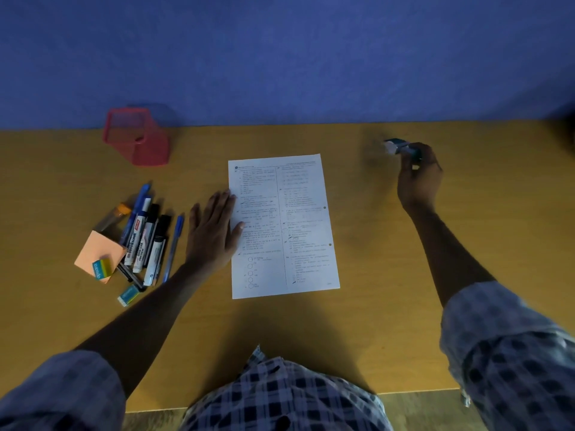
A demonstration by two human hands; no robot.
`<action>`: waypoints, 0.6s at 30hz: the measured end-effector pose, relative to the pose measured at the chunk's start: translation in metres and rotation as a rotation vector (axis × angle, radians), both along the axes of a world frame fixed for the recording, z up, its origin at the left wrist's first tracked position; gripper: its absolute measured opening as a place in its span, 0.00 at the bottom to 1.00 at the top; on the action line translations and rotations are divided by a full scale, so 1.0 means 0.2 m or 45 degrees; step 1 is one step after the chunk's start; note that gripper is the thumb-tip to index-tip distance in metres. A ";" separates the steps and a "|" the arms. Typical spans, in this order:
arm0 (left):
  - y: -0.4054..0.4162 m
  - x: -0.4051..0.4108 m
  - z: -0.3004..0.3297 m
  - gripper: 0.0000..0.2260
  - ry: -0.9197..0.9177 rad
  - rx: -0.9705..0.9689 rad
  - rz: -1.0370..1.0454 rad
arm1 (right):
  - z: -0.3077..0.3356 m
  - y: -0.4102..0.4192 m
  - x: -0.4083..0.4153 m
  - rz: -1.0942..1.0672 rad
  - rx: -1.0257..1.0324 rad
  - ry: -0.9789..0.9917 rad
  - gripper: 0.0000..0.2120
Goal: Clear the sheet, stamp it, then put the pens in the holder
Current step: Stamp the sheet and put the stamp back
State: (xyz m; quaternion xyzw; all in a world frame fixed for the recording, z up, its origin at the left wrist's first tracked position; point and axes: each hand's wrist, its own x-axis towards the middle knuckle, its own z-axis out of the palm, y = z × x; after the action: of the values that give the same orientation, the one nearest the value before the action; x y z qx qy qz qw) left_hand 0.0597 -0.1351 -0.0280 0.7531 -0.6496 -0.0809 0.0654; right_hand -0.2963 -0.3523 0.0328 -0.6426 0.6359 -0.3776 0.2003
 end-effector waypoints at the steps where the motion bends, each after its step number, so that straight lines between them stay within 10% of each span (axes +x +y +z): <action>1: 0.00 0.00 0.00 0.29 0.003 -0.001 0.002 | 0.02 0.03 0.01 -0.003 -0.010 -0.064 0.15; 10: 0.00 -0.01 0.01 0.29 -0.006 -0.013 0.001 | 0.25 0.27 0.11 -0.150 0.459 -1.043 0.09; 18: 0.00 -0.01 0.01 0.29 0.005 -0.016 -0.001 | 0.53 0.50 0.18 0.263 0.780 -1.888 0.13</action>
State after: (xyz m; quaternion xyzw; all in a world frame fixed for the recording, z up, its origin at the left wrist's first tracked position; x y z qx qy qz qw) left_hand 0.0579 -0.1346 -0.0257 0.7521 -0.6504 -0.0785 0.0713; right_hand -0.2601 -0.2524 0.1391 -0.1971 0.3502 -0.4939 0.7710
